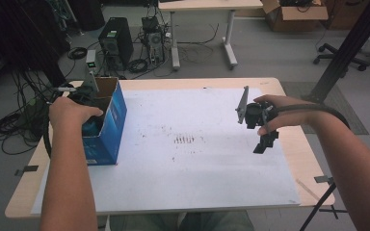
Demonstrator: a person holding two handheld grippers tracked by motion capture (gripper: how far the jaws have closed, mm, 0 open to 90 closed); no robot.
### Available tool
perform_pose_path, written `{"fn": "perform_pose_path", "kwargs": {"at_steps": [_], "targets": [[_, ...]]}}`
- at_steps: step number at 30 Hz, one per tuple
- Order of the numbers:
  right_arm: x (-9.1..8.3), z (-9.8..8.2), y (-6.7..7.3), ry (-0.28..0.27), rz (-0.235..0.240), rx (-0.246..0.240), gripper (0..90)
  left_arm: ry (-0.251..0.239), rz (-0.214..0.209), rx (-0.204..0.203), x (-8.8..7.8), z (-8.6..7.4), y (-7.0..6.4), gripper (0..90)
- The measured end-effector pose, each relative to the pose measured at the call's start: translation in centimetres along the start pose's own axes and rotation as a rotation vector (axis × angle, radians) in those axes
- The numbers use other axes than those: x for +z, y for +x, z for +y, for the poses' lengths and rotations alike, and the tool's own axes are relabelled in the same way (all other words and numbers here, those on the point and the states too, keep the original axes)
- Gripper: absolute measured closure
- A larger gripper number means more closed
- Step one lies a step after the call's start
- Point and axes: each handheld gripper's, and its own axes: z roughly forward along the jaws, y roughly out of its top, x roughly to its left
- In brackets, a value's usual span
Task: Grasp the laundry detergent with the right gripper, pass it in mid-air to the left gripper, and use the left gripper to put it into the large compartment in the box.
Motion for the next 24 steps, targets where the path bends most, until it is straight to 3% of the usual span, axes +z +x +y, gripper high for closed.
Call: {"fn": "perform_pose_path", "kwargs": {"at_steps": [24], "targets": [[0.20, -0.14, 0.10, -0.011, -0.008, 0.000, 3.8, -0.010, 0.010, -0.002, -0.72, -0.12, -0.32, 30.8]]}}
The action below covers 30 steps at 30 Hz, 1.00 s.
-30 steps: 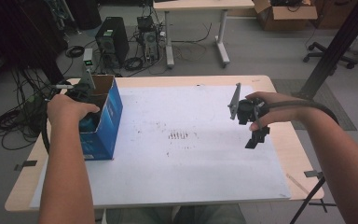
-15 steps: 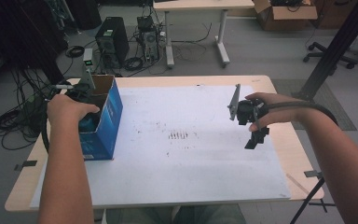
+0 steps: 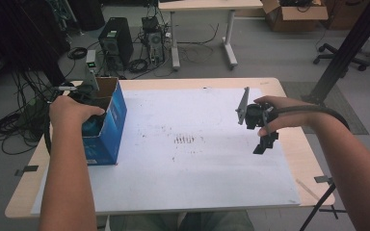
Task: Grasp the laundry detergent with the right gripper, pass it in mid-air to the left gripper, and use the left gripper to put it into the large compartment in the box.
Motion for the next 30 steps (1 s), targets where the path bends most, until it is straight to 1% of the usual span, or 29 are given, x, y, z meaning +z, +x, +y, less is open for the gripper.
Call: {"fn": "perform_pose_path", "kwargs": {"at_steps": [5, 8, 12, 15, 17, 18, 23, 26, 27, 28, 30], "targets": [[-0.1, -0.1, 0.0, 0.003, -0.003, -0.003, 3.7, -0.010, 0.003, -0.004, -0.7, -0.2, 0.0, 31.6], [-0.1, -0.1, 0.0, -0.001, -0.006, -0.008, 3.7, -0.013, 0.015, -0.006, -1.1, -0.2, 0.0, 31.1], [0.0, -0.1, 0.1, -0.005, -0.005, -0.006, 3.7, -0.024, 0.011, -0.008, -1.8, -0.4, -0.1, 29.5], [0.0, -0.1, 0.2, -0.009, -0.006, -0.003, 3.8, -0.017, 0.021, -0.012, -2.1, -0.5, -0.2, 25.3], [-0.1, 0.0, 0.2, -0.006, -0.005, -0.009, 3.7, -0.022, 0.028, -0.015, -2.3, -0.6, -0.3, 22.9], [-0.1, 0.0, 0.2, -0.007, -0.006, -0.008, 3.8, -0.021, 0.030, -0.009, -2.4, -0.6, -0.3, 21.7], [-0.2, 0.1, 0.3, -0.008, -0.009, -0.008, 3.7, -0.036, 0.038, -0.002, -3.2, -0.8, -0.5, 21.8], [-0.3, 0.1, 0.4, -0.007, -0.010, -0.009, 3.7, -0.016, 0.047, 0.010, -3.7, -0.9, -0.7, 18.2], [-0.3, 0.1, 0.4, -0.008, -0.010, -0.009, 3.8, -0.017, 0.037, 0.003, -4.1, -1.0, -0.7, 16.6], [-0.3, 0.1, 0.4, -0.010, -0.012, -0.011, 3.7, -0.022, 0.036, 0.002, -4.3, -1.1, -0.7, 14.8], [-0.4, 0.0, 0.5, -0.010, -0.011, -0.009, 3.8, -0.031, 0.048, 0.011, -5.1, -1.3, -0.7, 13.2]]}}
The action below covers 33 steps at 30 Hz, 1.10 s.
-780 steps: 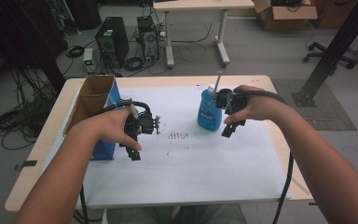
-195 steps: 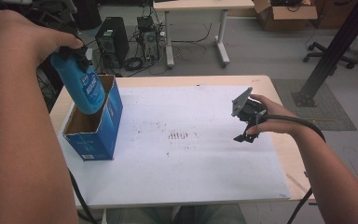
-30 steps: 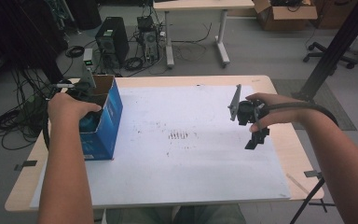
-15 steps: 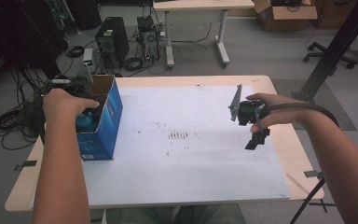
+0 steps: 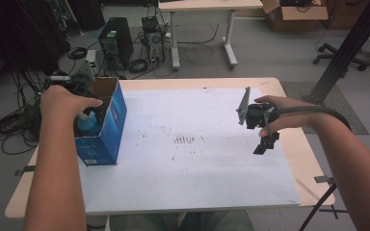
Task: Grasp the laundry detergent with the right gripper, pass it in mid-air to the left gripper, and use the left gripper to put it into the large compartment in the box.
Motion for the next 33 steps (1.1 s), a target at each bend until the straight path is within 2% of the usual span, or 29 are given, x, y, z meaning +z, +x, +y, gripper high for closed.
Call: {"fn": "perform_pose_path", "kwargs": {"at_steps": [6, 12, 14, 22, 26, 28, 30, 33], "targets": [[-0.1, 0.1, 0.0, 0.000, -0.004, -0.007, 3.6, -0.025, 0.007, 0.021, -1.8, -0.3, -0.5, 11.0], [-0.1, 0.4, 0.2, 0.001, -0.002, -0.009, 3.8, -0.034, 0.033, 0.056, -3.2, -0.6, -1.5, 9.1], [-0.1, 0.4, 0.3, 0.000, -0.006, -0.009, 3.7, -0.043, 0.028, 0.061, -3.7, -0.7, -1.9, 8.6], [-0.4, 0.2, 0.5, -0.006, -0.013, -0.006, 3.7, -0.044, 0.042, 0.108, -5.5, -1.1, -3.0, 6.0], [-0.5, 0.2, 0.6, -0.009, -0.016, -0.005, 3.7, -0.032, 0.060, 0.152, -6.3, -1.3, -3.7, 4.9], [-0.5, 0.1, 0.6, -0.011, -0.019, -0.003, 3.7, -0.036, 0.066, 0.191, -6.7, -1.4, -4.3, 5.1], [-0.5, 0.1, 0.7, -0.012, -0.023, -0.008, 3.7, -0.051, 0.055, 0.255, -7.4, -1.8, -5.3, 5.0], [-0.4, 0.1, 0.7, -0.014, -0.025, -0.010, 3.7, -0.061, 0.036, 0.320, -8.3, -2.2, -6.5, 5.0]]}}
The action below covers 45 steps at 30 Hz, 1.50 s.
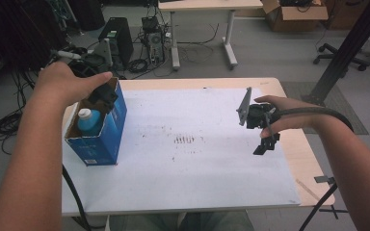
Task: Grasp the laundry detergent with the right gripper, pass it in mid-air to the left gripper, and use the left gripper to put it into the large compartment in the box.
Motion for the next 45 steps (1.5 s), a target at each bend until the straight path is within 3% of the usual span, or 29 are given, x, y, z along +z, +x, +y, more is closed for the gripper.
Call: {"fn": "perform_pose_path", "kwargs": {"at_steps": [3, 6, 12, 19, 23, 26, 36, 40, 45], "targets": [[0.0, 0.0, 0.0, 0.001, -0.002, 0.001, 3.7, -0.003, -0.002, 0.060, -0.9, 0.1, -1.1, 5.0], [0.0, 0.0, 0.0, 0.000, -0.002, 0.000, 3.8, -0.015, -0.013, 0.158, -1.9, 0.4, -2.4, 4.9], [-0.2, -0.1, 0.1, -0.002, -0.006, -0.001, 3.7, -0.028, -0.032, 0.288, -2.9, 1.1, -4.3, 4.8], [-0.4, 0.0, -0.1, -0.006, -0.009, 0.000, 3.7, -0.010, -0.040, 0.489, -2.7, 2.6, -7.1, 4.7], [-0.4, 0.1, -0.2, -0.004, -0.008, -0.002, 3.8, 0.011, -0.044, 0.634, -1.6, 3.4, -9.3, 4.8], [-0.5, 0.0, -0.2, -0.009, -0.010, -0.001, 3.7, 0.007, -0.061, 0.719, -1.0, 3.7, -10.4, 4.9], [-0.1, 0.2, -0.3, -0.002, -0.003, -0.001, 3.8, 0.017, -0.094, 0.878, 1.3, 4.7, -12.7, 4.8], [0.0, 0.4, -0.2, 0.006, 0.001, -0.006, 3.9, 0.065, -0.088, 0.969, 3.1, 4.6, -13.4, 5.0], [-0.2, 0.4, -0.2, 0.003, 0.001, -0.004, 3.7, 0.099, -0.097, 1.011, 4.7, 4.7, -13.5, 4.9]]}}
